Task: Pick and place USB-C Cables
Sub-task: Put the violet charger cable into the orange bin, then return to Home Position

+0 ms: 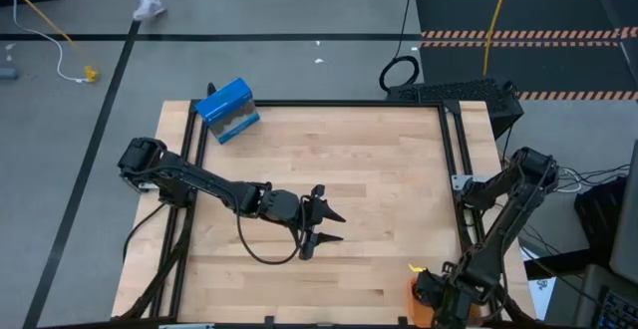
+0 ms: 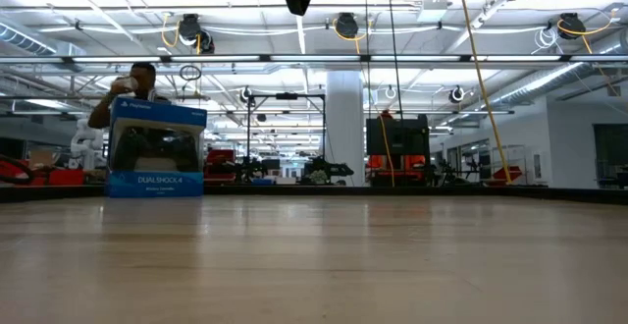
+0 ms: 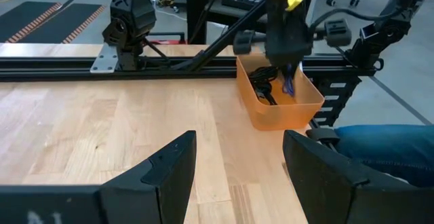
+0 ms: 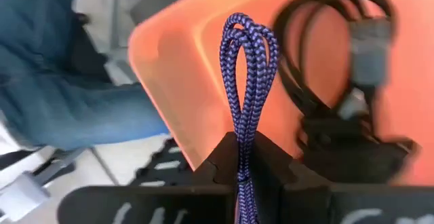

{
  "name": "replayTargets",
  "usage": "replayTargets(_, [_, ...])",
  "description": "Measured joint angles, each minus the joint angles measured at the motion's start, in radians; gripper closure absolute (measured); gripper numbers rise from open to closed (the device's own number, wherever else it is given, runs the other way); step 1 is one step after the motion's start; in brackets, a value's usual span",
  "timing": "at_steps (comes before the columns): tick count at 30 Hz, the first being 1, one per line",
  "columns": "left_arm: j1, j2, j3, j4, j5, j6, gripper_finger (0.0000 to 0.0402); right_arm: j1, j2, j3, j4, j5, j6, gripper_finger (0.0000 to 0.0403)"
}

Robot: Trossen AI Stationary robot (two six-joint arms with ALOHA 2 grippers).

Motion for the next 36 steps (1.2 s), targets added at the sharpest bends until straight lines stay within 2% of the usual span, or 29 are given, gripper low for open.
replayTargets(6, [0.0,0.0,0.0,-0.001,0.0,0.0,0.0179,0.0,0.0,-0.097,0.158,-0.004,0.025,0.0381])
replayTargets(21, [0.0,0.0,0.0,-0.006,0.0,0.0,0.0179,-0.003,-0.001,-0.116,0.164,-0.026,-0.008,0.0376])
replayTargets(31, [0.0,0.0,0.0,-0.006,0.0,0.0,0.0179,-0.012,-0.096,-0.116,0.137,-0.022,0.011,0.0297])
replayTargets(36, [0.0,0.0,0.0,-0.006,0.0,0.0,0.0179,-0.015,-0.163,-0.116,0.059,-0.022,0.019,0.0285])
